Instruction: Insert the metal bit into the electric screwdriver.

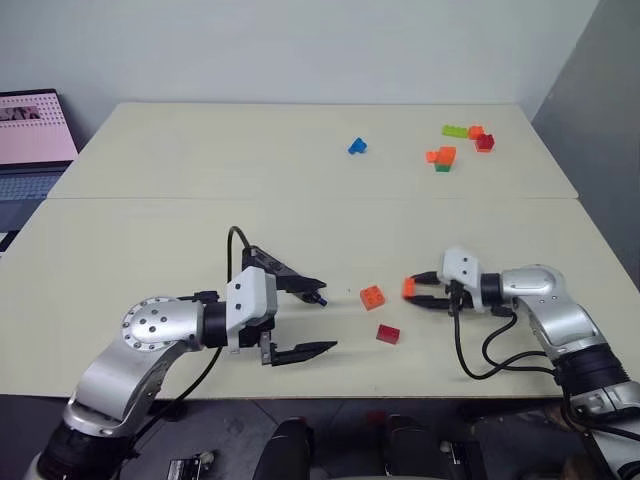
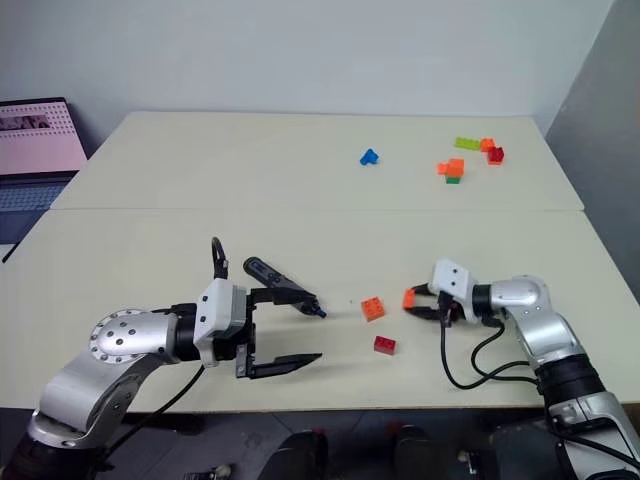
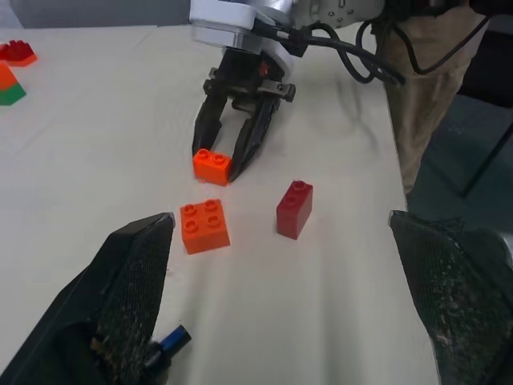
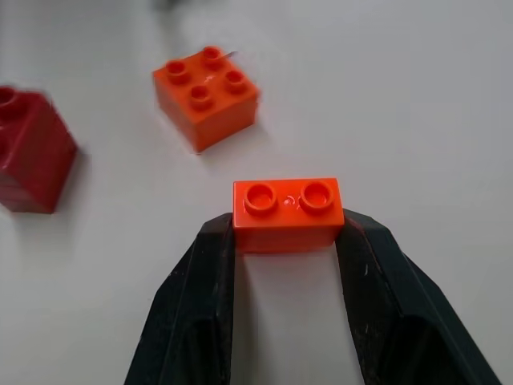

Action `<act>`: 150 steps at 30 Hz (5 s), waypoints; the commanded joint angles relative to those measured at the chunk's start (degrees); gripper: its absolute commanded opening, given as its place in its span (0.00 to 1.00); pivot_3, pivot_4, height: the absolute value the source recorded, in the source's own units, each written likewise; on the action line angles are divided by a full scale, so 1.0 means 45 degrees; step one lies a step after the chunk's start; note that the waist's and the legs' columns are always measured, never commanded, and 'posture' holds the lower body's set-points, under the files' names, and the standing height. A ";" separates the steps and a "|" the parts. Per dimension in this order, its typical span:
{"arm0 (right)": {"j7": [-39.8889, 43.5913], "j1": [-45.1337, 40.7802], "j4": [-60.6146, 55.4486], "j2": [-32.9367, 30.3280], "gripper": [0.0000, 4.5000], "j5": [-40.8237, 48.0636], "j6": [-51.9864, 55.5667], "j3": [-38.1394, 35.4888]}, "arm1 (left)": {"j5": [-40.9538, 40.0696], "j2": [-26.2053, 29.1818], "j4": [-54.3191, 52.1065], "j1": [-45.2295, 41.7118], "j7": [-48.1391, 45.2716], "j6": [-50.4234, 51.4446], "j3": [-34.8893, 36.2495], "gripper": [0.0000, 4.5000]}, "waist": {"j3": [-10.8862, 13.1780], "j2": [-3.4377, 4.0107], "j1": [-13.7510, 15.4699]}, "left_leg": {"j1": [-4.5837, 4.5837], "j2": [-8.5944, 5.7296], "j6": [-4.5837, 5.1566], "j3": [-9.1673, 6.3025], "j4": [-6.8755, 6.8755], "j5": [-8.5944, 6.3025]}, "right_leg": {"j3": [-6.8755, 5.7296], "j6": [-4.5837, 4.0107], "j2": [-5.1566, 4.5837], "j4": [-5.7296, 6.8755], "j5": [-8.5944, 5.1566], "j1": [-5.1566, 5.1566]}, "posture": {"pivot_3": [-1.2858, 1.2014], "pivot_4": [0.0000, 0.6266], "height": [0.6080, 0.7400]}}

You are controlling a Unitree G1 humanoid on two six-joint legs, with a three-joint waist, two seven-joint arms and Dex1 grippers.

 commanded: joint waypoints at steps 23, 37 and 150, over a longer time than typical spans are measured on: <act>-0.8230 0.0661 0.3152 -0.0118 0.63 0.0383 0.1876 -0.5842 | 0.0317 -0.1712 0.0879 -0.1989 -0.0096 -0.0405 -0.1467 1.00 | -0.0006 0.0011 -0.0053 | 0.0010 -0.0003 0.0003 0.0078 0.0005 0.0001 | 0.0032 0.0001 0.0015 0.0006 0.0002 0.0009 | 0.52 0.24 1.00; -0.6447 0.1885 -0.0566 -0.0577 0.99 0.1377 0.0882 -0.5943 | 0.0272 -0.0989 0.0630 -0.1568 0.0278 0.0137 -0.0661 1.00 | -0.0005 0.0014 -0.0051 | 0.0010 0.0002 0.0003 0.0069 0.0000 0.0001 | 0.0029 0.0003 0.0014 0.0005 0.0002 0.0007 | 0.52 0.24 1.00; -0.0967 0.2277 -0.7349 -0.1813 0.99 0.1387 0.4997 0.1834 | 0.1462 0.2257 0.0260 0.0233 -0.2486 -0.0919 -0.1204 1.00 | 0.0007 0.0006 0.0037 | -0.0098 0.0000 0.0005 -0.0030 -0.0037 0.0003 | -0.0033 0.0004 -0.0002 -0.0067 0.0000 -0.0056 | 0.52 0.24 1.00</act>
